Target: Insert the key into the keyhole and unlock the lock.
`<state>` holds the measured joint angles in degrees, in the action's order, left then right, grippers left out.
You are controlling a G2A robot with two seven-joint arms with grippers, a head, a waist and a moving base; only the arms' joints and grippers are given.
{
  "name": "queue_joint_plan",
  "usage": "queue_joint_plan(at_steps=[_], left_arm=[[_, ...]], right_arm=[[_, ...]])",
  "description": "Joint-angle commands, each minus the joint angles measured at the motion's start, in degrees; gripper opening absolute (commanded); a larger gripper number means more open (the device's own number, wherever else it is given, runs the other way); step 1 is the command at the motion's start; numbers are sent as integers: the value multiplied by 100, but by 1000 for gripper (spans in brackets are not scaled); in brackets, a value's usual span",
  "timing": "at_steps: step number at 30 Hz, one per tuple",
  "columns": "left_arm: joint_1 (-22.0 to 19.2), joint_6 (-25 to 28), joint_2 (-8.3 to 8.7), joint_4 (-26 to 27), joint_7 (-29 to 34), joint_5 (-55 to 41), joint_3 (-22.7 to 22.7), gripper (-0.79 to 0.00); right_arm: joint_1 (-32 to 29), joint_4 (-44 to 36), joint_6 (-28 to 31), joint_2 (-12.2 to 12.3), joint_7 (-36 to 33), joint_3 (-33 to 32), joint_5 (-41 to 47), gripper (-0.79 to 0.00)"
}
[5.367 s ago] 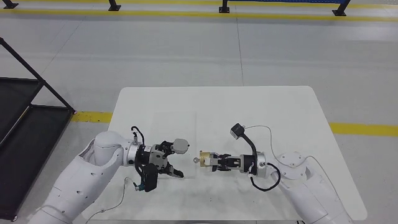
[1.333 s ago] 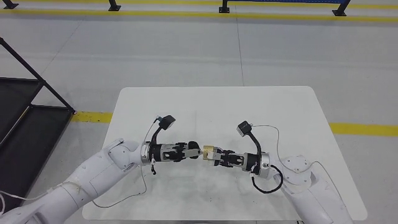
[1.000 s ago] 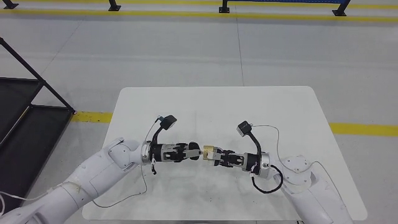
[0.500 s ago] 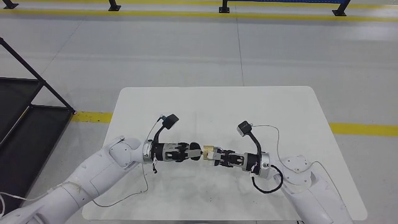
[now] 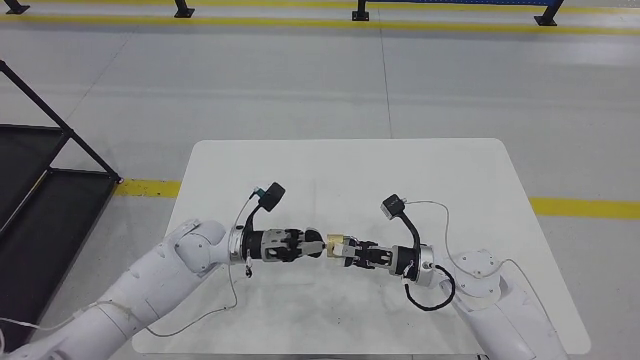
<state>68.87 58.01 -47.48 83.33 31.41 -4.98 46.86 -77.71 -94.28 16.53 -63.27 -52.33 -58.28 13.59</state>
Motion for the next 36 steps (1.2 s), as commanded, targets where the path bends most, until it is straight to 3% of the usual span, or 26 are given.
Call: queue_joint_plan(at_steps=[1,13,36], left_arm=[[82,-1,-4,92,-192,331,103,-785],[573,-1,-52,486,-1409,2325,653,-785],[1123,-89,-237,828,-3419,5041,1246,-785]], right_arm=[[0,0,0,0,0,0,0,-785],[0,0,0,0,0,0,0,-785],[0,0,0,0,0,0,0,-785]])
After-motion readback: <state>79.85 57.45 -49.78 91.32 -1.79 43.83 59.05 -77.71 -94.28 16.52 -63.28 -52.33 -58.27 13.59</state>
